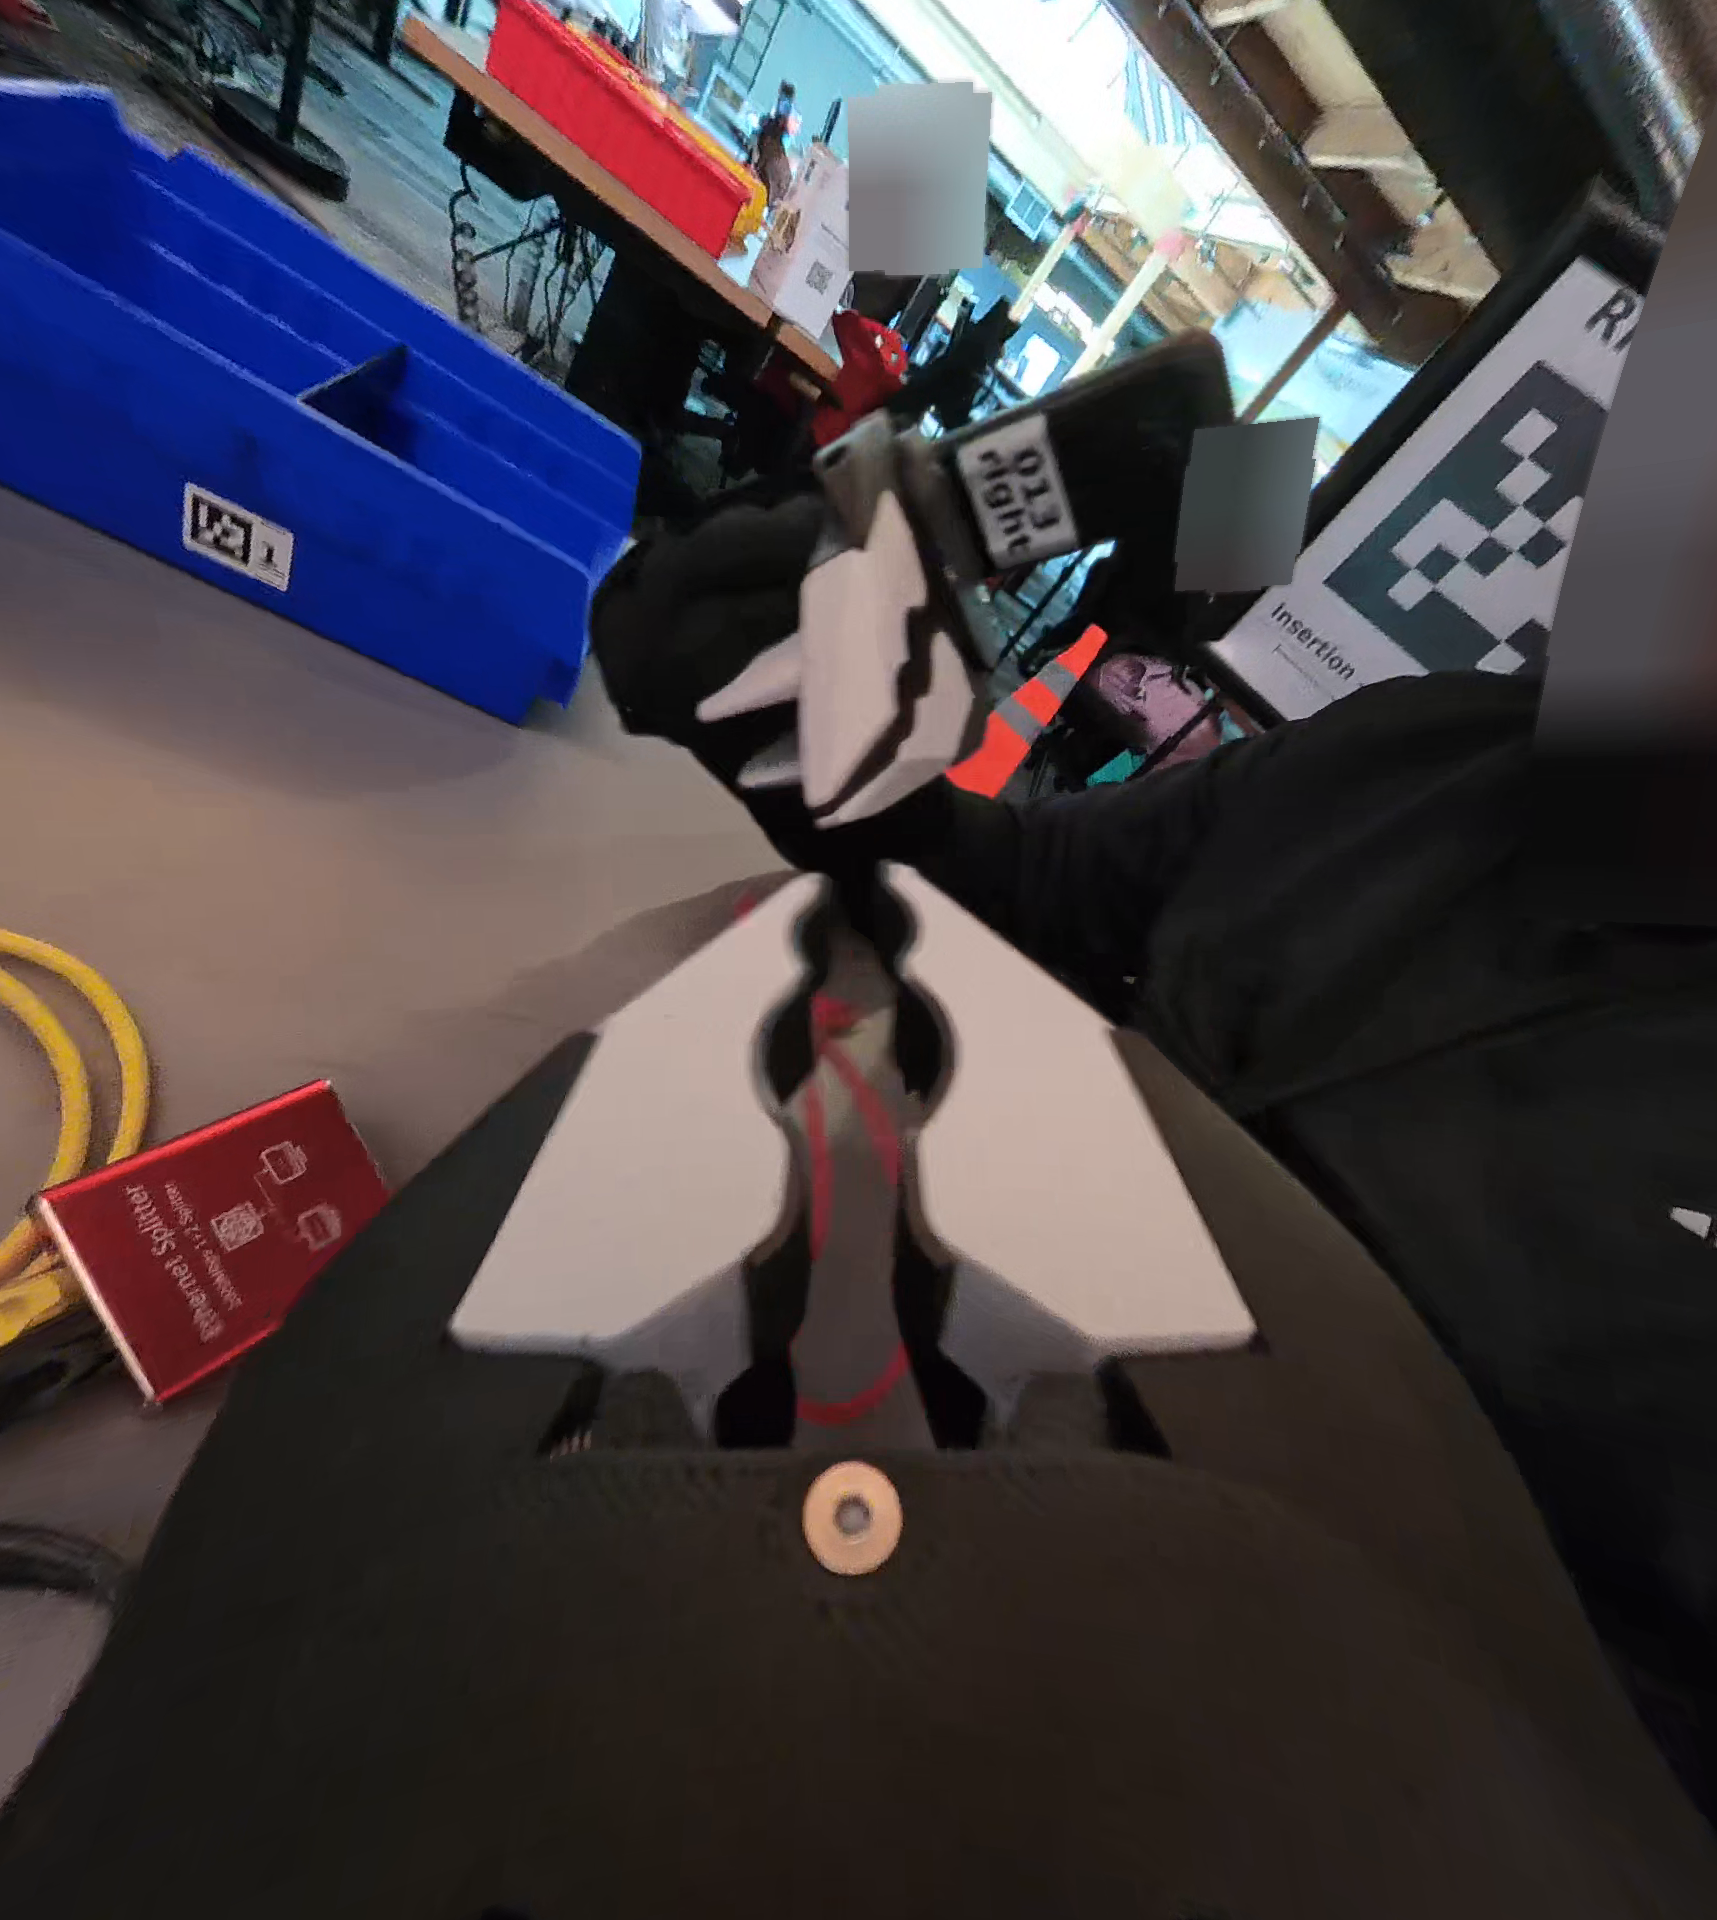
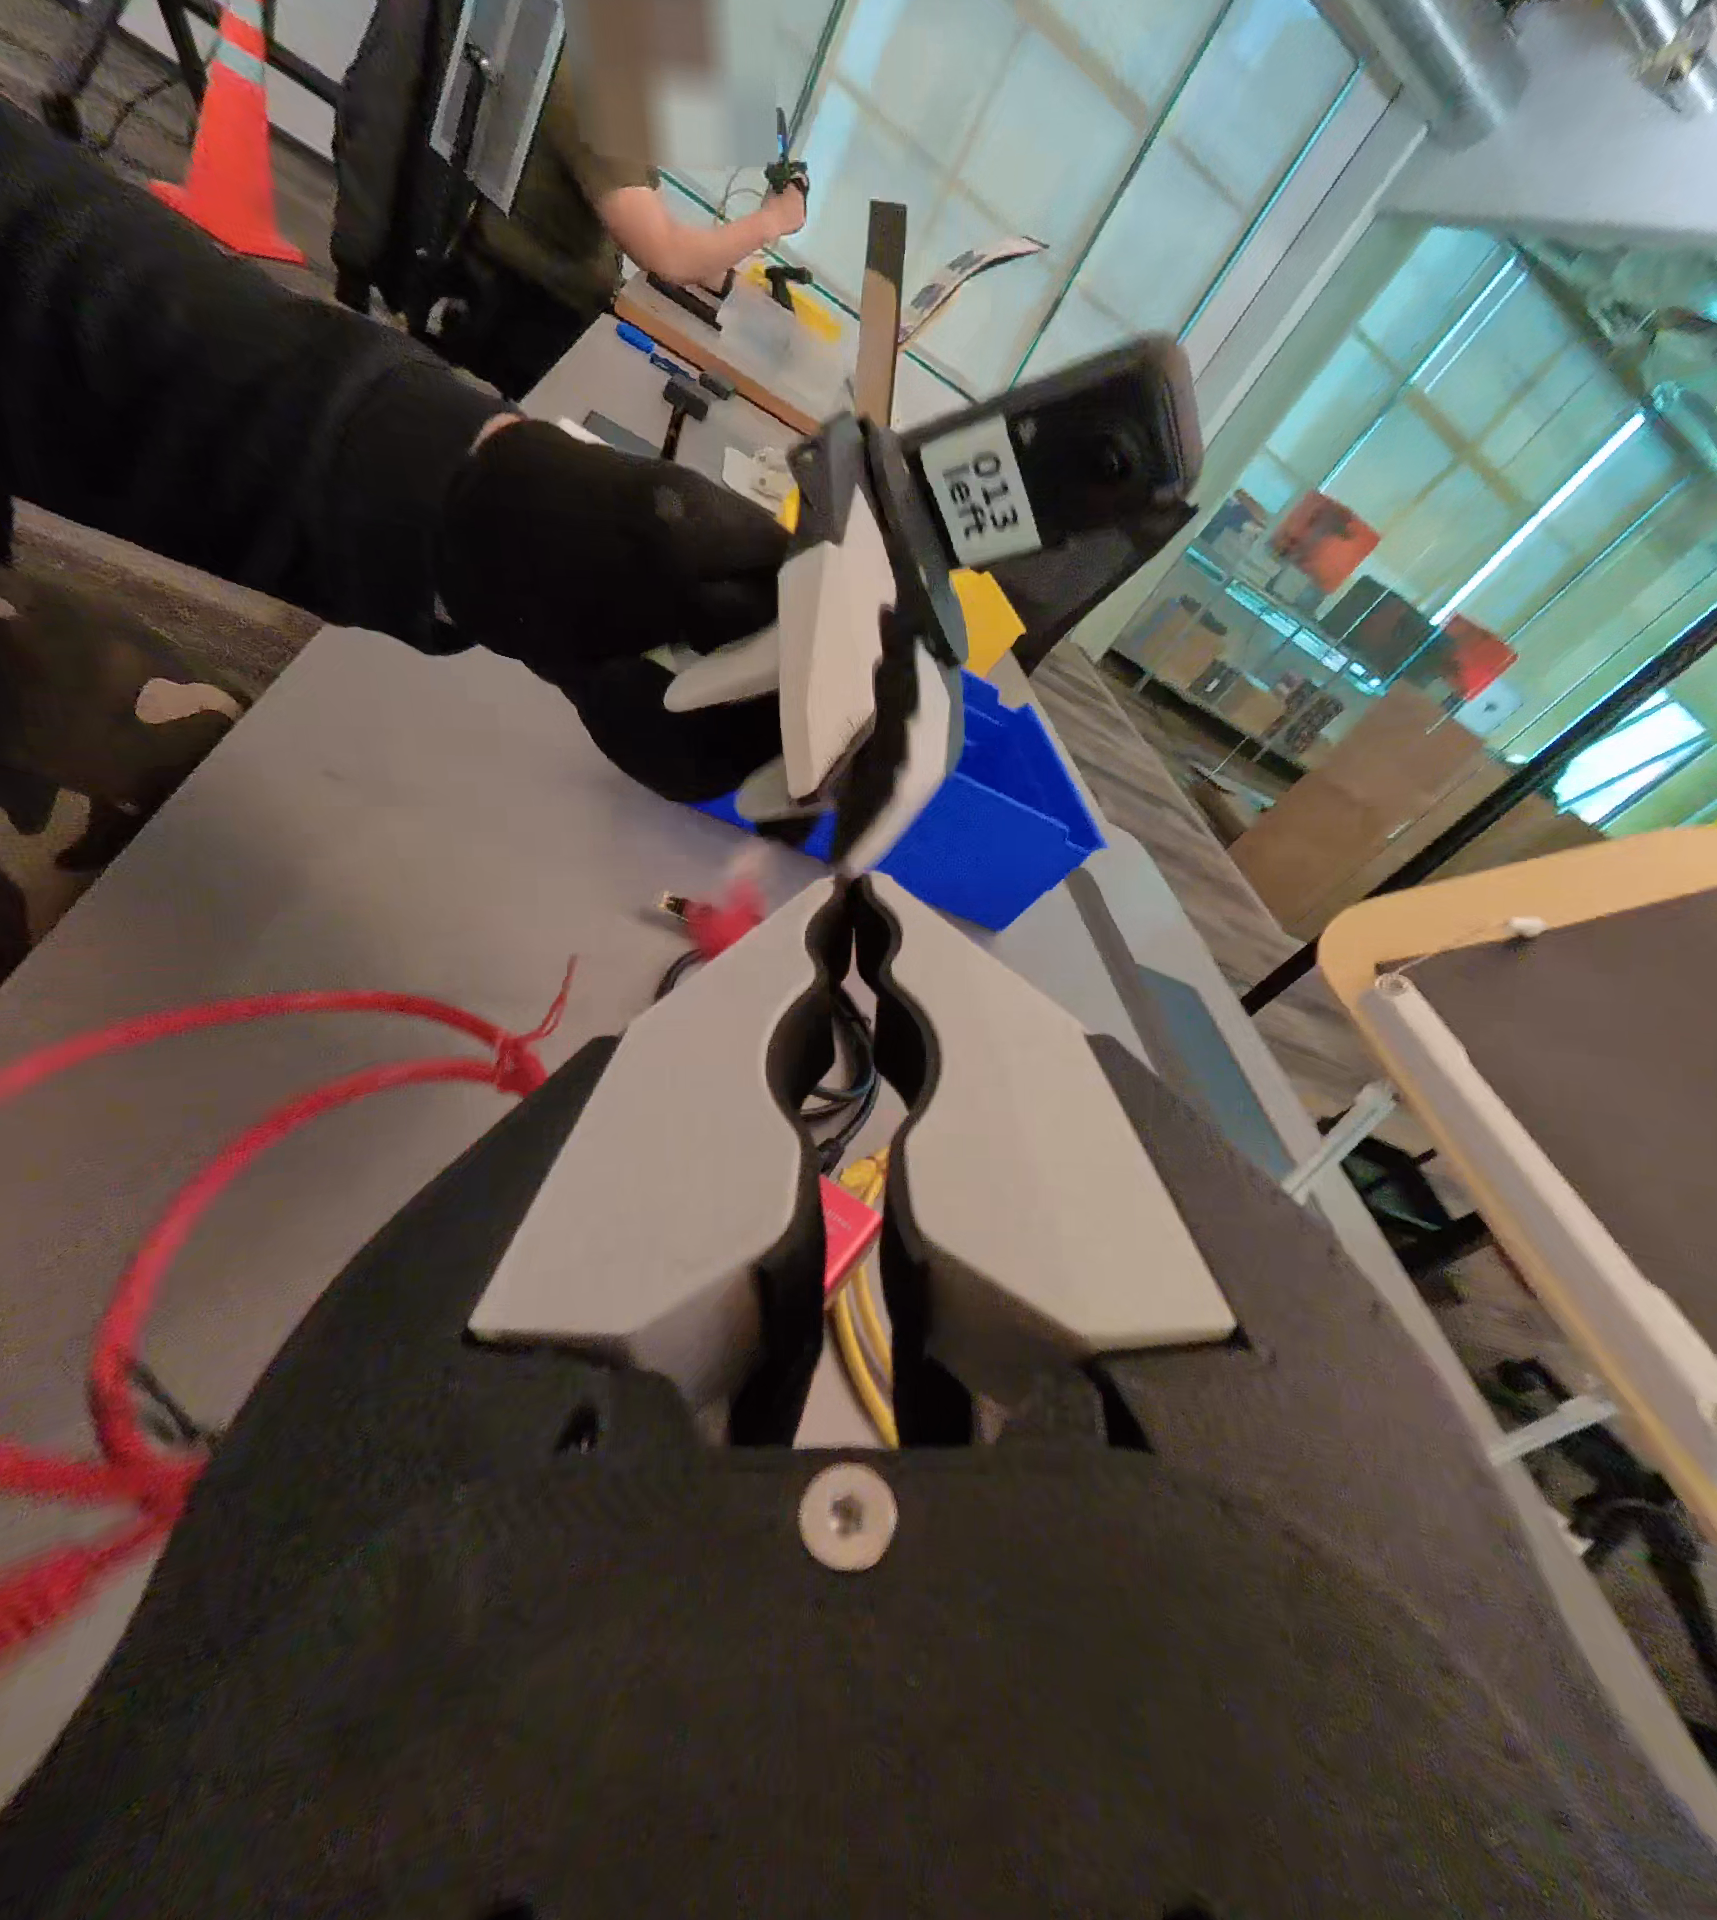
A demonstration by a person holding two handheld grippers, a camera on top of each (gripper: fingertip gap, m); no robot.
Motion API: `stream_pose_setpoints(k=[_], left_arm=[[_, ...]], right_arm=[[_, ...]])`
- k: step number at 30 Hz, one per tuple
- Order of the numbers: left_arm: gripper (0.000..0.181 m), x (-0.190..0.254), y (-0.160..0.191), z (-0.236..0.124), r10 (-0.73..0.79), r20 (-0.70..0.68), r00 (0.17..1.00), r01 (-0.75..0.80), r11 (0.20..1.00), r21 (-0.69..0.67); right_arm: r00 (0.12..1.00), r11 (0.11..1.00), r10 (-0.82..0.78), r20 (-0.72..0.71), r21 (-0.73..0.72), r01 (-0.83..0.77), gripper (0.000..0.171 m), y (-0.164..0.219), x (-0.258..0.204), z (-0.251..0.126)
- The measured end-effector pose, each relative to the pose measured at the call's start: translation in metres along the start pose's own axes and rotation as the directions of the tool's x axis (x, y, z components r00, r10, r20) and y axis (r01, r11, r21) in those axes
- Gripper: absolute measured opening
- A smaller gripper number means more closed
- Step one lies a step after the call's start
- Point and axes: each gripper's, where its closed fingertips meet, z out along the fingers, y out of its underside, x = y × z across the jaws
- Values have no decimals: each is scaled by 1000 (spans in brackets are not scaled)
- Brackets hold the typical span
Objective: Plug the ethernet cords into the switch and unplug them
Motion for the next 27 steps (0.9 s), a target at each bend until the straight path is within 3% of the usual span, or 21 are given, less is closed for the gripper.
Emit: stream_pose_setpoints(k=[2,4,6,10,12,16,19,20,22,25,27], left_arm=[[0,-5,-1,3,32,58,998,-33,999,9],[0,-24,19,7,13,146,989,3,994,-113],[0,-28,25,8,1,146,989,16,993,-117],[3,-62,55,-5,140,371,918,-29,957,-289],[5,-70,66,-11,162,404,900,-19,942,-335],[12,-89,79,-16,303,484,821,-82,902,-425],[22,-114,100,-17,510,511,691,-157,797,-583],[31,-122,110,-16,591,482,646,-182,733,-655],[33,-134,124,-17,748,403,527,-228,582,-781],[37,-139,134,-9,866,303,398,-271,427,-863],[36,-147,126,-11,932,266,245,-265,329,-906]], right_arm=[[999,1000,22,26,-17,-21,0,7,-1,1],[999,997,28,34,-67,-26,0,19,-1,3],[995,992,40,92,-121,-29,0,32,-7,3],[979,970,132,157,-224,-95,0,61,-13,3],[971,949,164,172,-295,-108,20,80,-16,7],[959,902,170,225,-429,-60,25,121,-35,16],[953,889,190,235,-453,-65,20,134,-39,19],[951,891,204,234,-446,-82,18,134,-39,19],[949,891,217,229,-444,-97,17,136,-38,20],[952,889,206,228,-449,-85,14,139,-38,21],[952,889,200,230,-451,-77,14,139,-40,22]])
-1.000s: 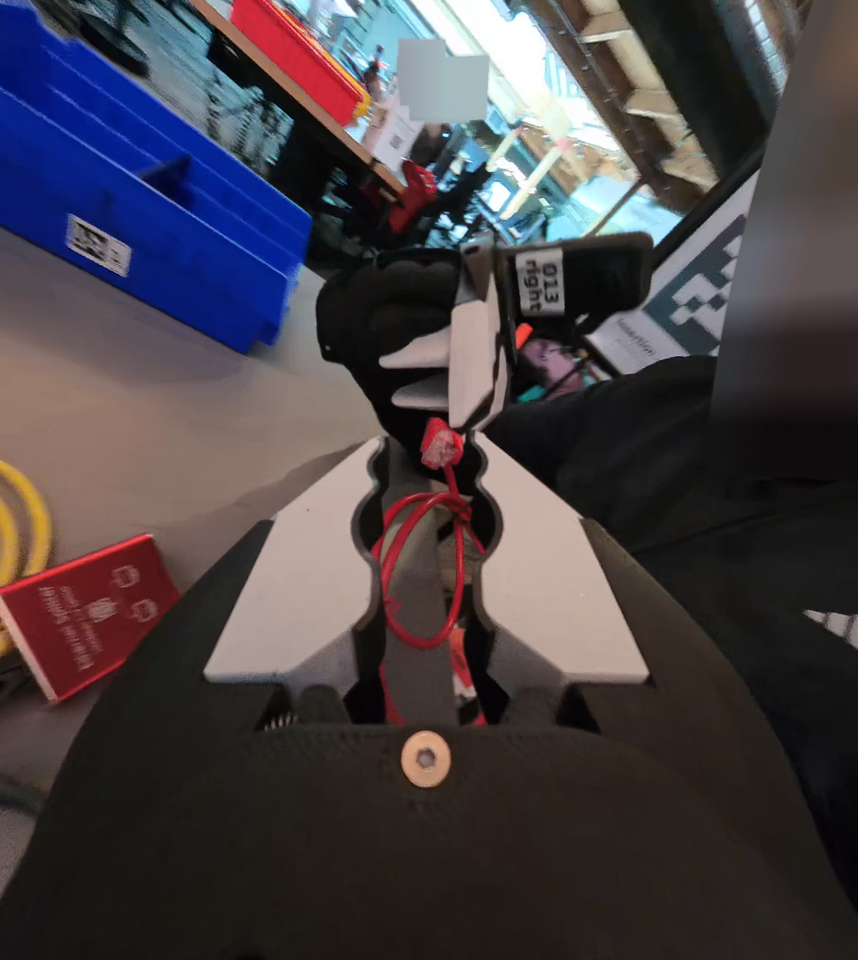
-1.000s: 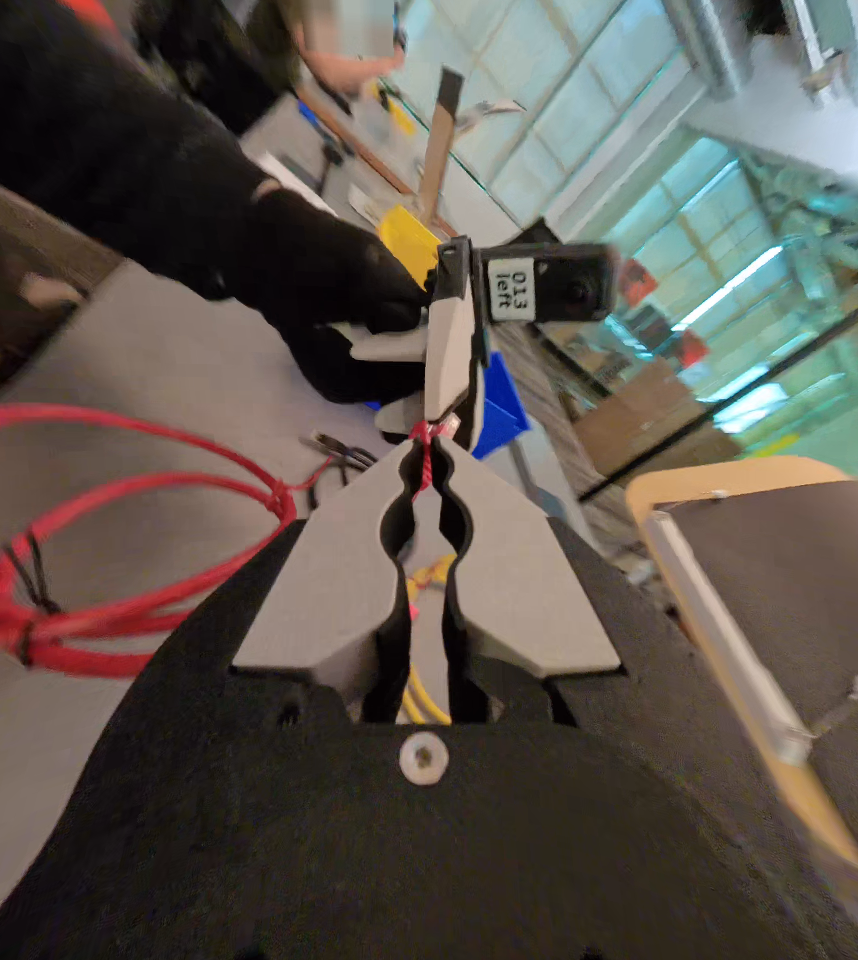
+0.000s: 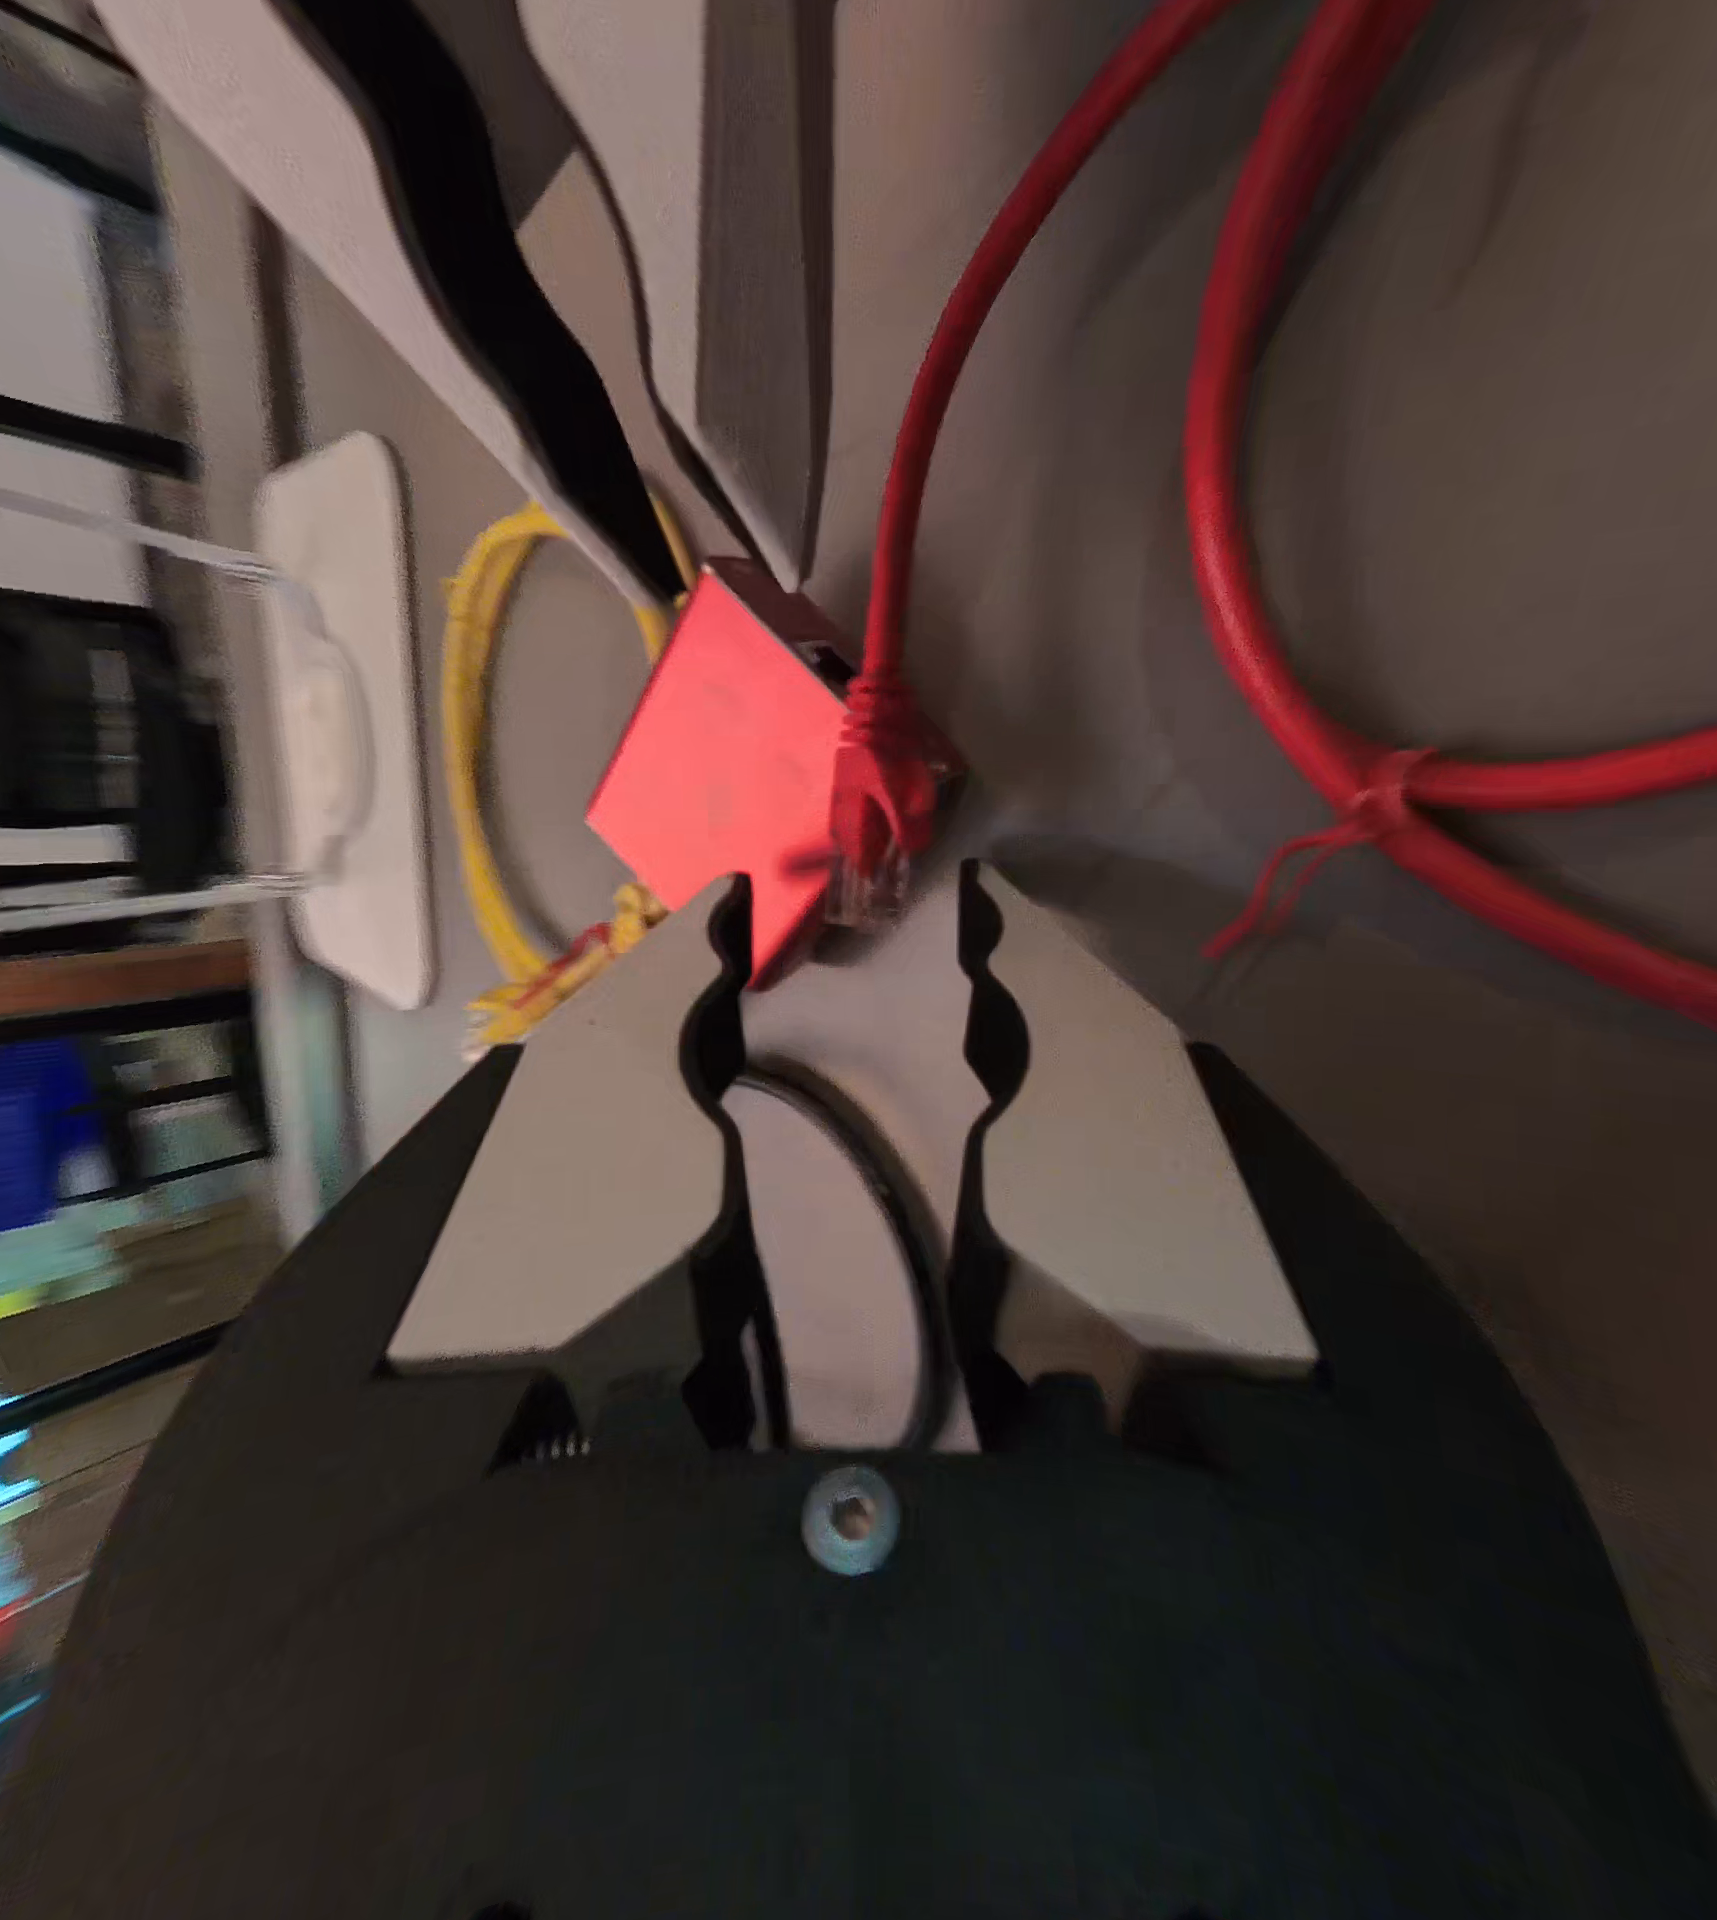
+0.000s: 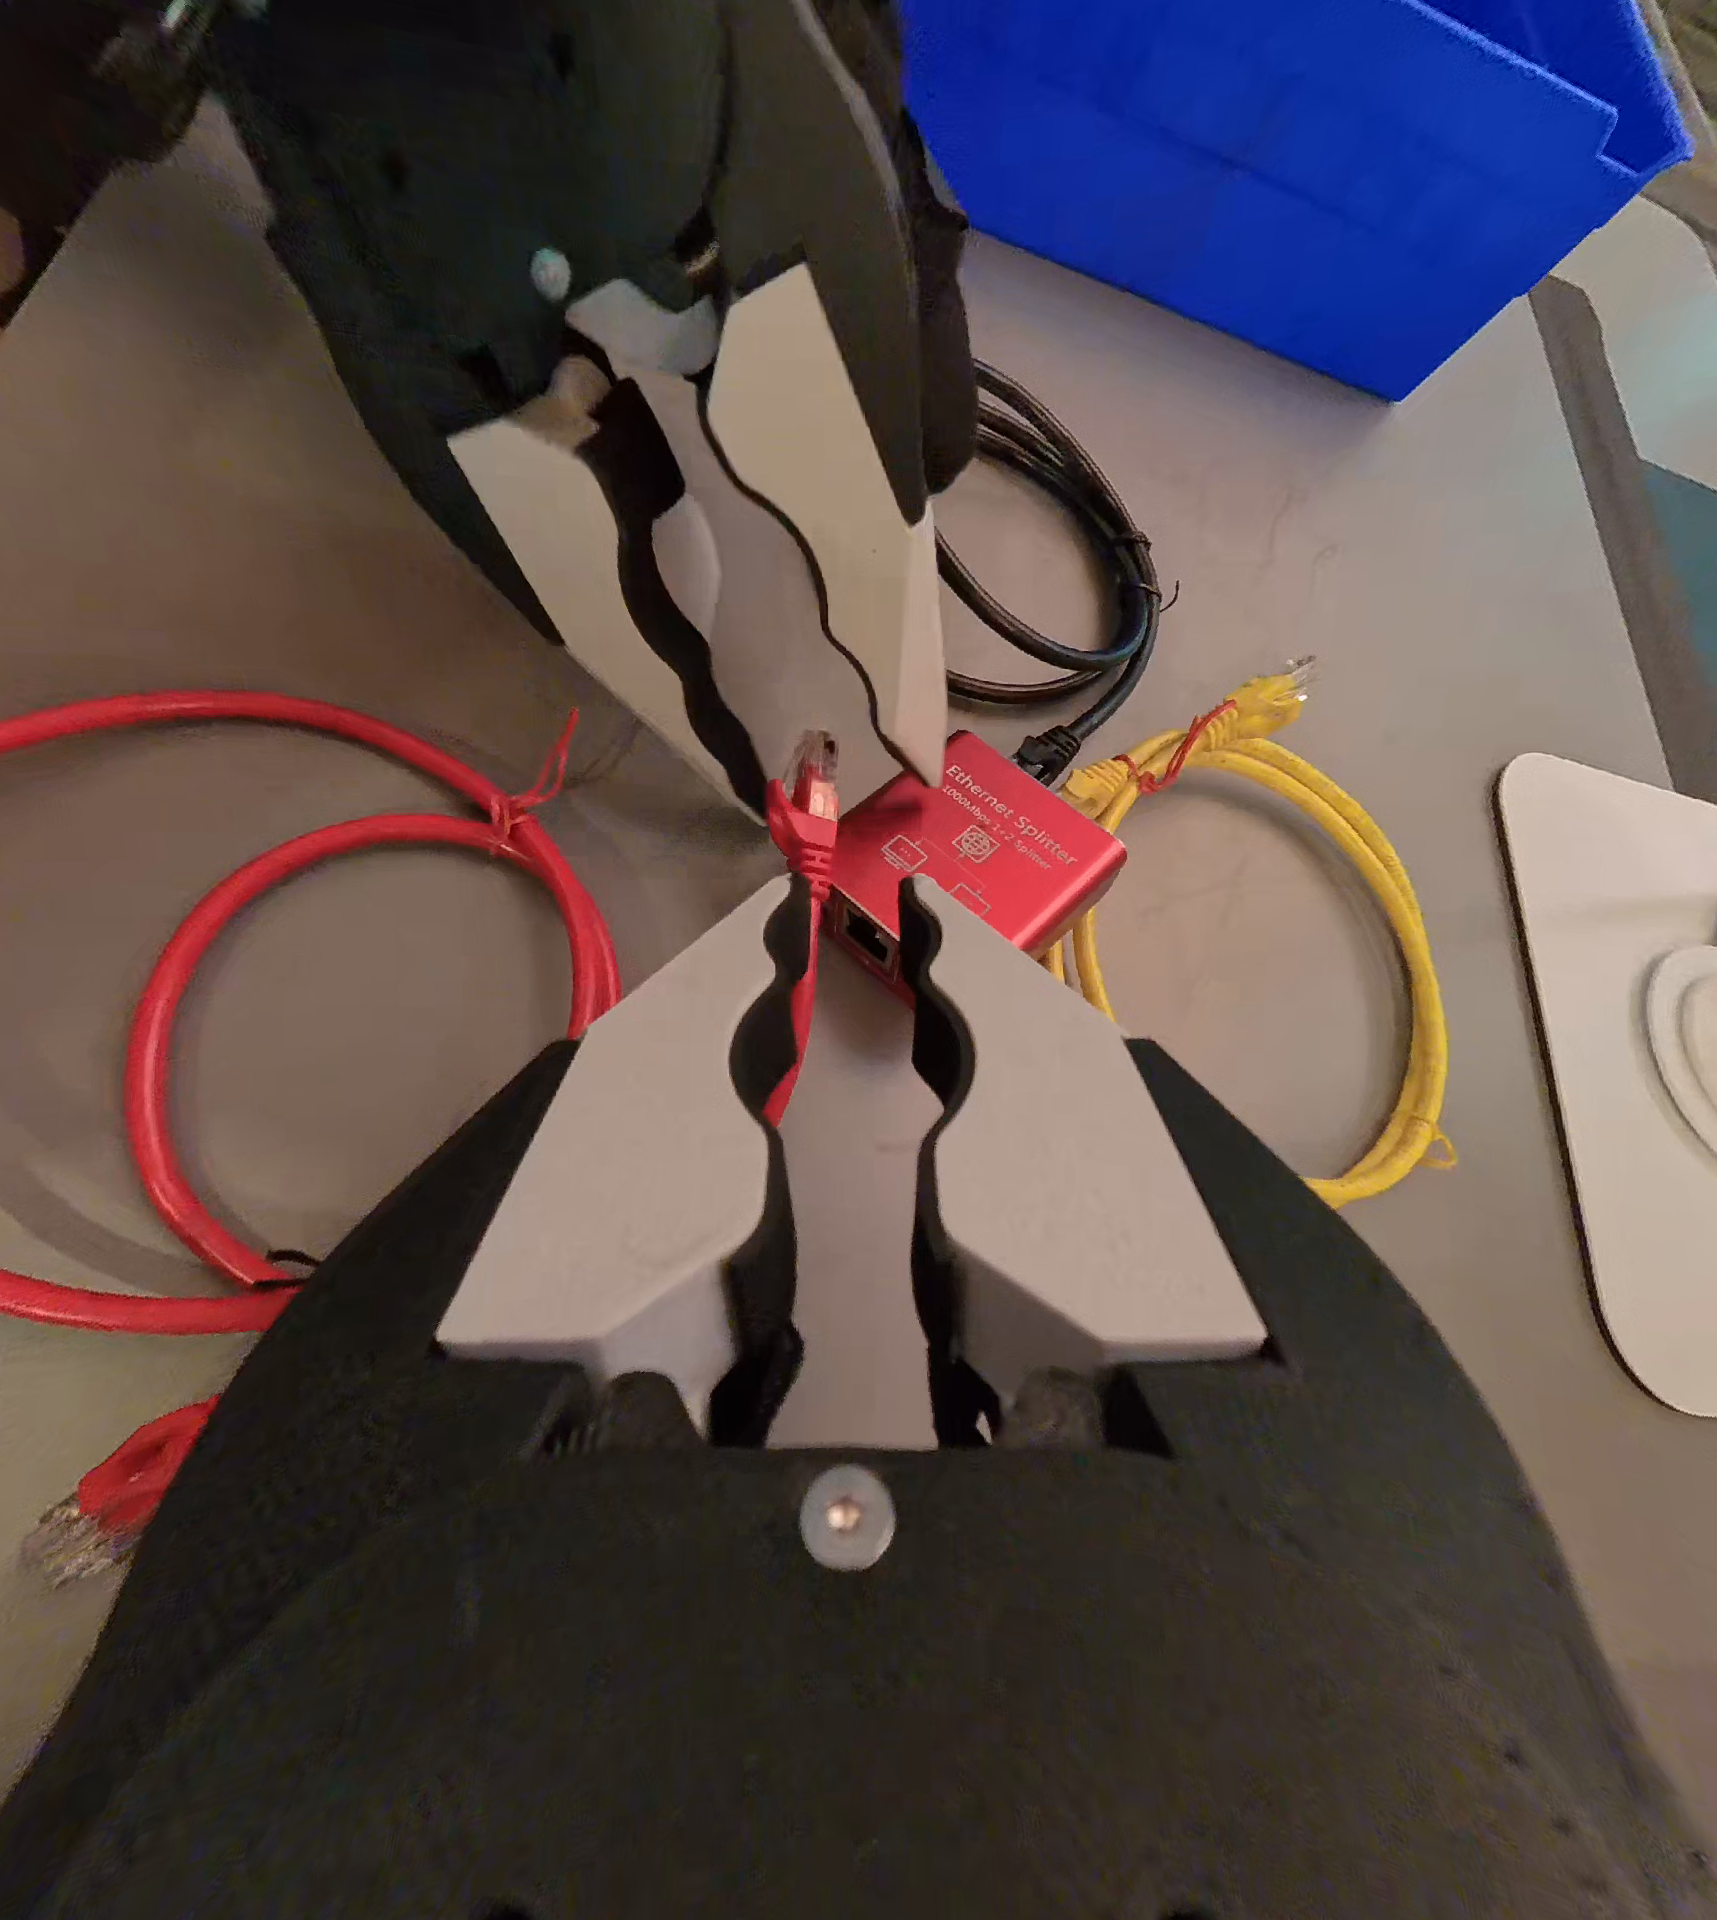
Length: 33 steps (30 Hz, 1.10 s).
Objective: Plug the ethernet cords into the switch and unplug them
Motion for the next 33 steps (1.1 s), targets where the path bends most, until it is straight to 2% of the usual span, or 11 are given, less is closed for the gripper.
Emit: stream_pose_setpoints(k=[2,3,6,8,13,18,21,24,28,31,33], left_arm=[[22,-10,-1,1,85,116,990,-83,996,-25],[10,-7,-2,2,122,123,985,-119,992,-30],[10,-4,-6,1,167,139,976,-163,986,-37],[10,-4,-9,-4,133,120,984,-131,991,-23],[9,-14,-31,-31,-141,-67,988,149,980,132],[10,-30,-60,-65,-350,-356,866,454,849,269],[9,-36,-73,-80,-380,-491,784,565,764,310],[10,-41,-82,-91,-392,-575,718,642,692,330],[10,-50,-88,-103,-389,-651,652,719,589,369],[10,-49,-89,-105,-375,-668,642,728,572,378],[10,-48,-88,-105,-370,-627,685,691,603,399]], right_arm=[[1000,1000,-7,-2,-2,7,14,0,-1,1],[1000,1000,-11,-5,-2,11,13,-1,-1,1],[1000,1000,-11,-12,9,11,12,-3,1,-2],[1000,999,-19,-18,38,19,16,-7,2,-6],[996,982,-84,-24,165,87,27,-32,-3,-21],[979,955,-181,-94,220,197,33,-50,-4,-33],[968,944,-218,-125,226,242,27,-53,-4,-40],[978,922,-182,-106,328,207,18,-67,-7,-49],[996,887,-84,-42,452,94,15,-79,-6,-59],[1000,888,-29,8,459,22,10,-79,-6,-60],[999,897,-13,38,443,-5,9,-77,-7,-58]])
